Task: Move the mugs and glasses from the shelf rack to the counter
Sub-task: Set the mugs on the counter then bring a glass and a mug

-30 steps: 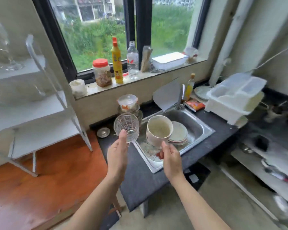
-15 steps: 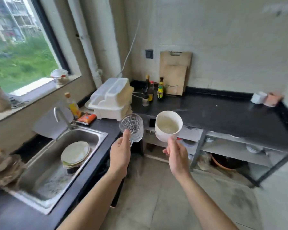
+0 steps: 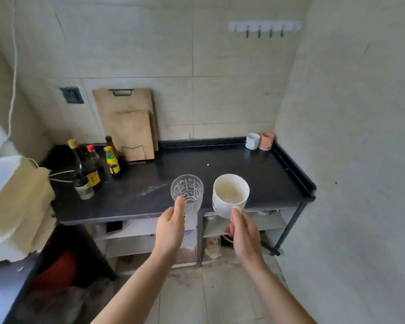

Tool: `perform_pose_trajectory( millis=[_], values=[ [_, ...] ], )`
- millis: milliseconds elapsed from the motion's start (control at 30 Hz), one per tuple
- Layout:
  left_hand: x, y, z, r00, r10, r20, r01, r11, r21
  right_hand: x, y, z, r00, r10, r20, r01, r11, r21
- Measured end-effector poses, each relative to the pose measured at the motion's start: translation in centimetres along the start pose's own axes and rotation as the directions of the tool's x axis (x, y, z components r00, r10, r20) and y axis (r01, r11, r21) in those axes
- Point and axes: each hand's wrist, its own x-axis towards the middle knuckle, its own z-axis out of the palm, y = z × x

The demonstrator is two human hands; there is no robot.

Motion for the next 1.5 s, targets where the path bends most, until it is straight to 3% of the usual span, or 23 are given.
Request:
perform_pose_trajectory(
  millis=[200, 467, 900, 1167, 1500],
  values=[
    [10.1, 4.5, 9.4, 0.984, 0.006, 0.177, -0.005, 1.000, -0.008, 11.4, -1.7, -3.2, 0.995, 0.000, -0.103, -0.003, 1.000, -0.031],
    [19.4, 6.7, 20.9, 0.952, -0.042, 0.302, 0.032, 0.999, 0.040, 24.4, -0.7, -7.1, 0.974, 0.033, -0.223, -0.037, 0.999, -0.017],
    [37.2, 6.6, 39.6, 0.971, -0.202, 0.126, 0.183, 0.972, 0.146, 52.4, 3.6, -11.4, 0.990, 0.132, -0.052, -0.136, 0.987, -0.090],
    [45.2, 2.4, 42.0, 0.931, -0.364, -0.020, 0.363, 0.919, 0.154, 61.9, 8.9, -7.7, 0.962, 0.251, 0.106, -0.239, 0.964, -0.114],
    [56.8, -7.2, 43.9, 0.881, -0.473, -0.033, 0.471, 0.866, 0.166, 69.8, 19.1, 0.5, 0.927, 0.334, 0.170, -0.300, 0.934, -0.196]
  ],
)
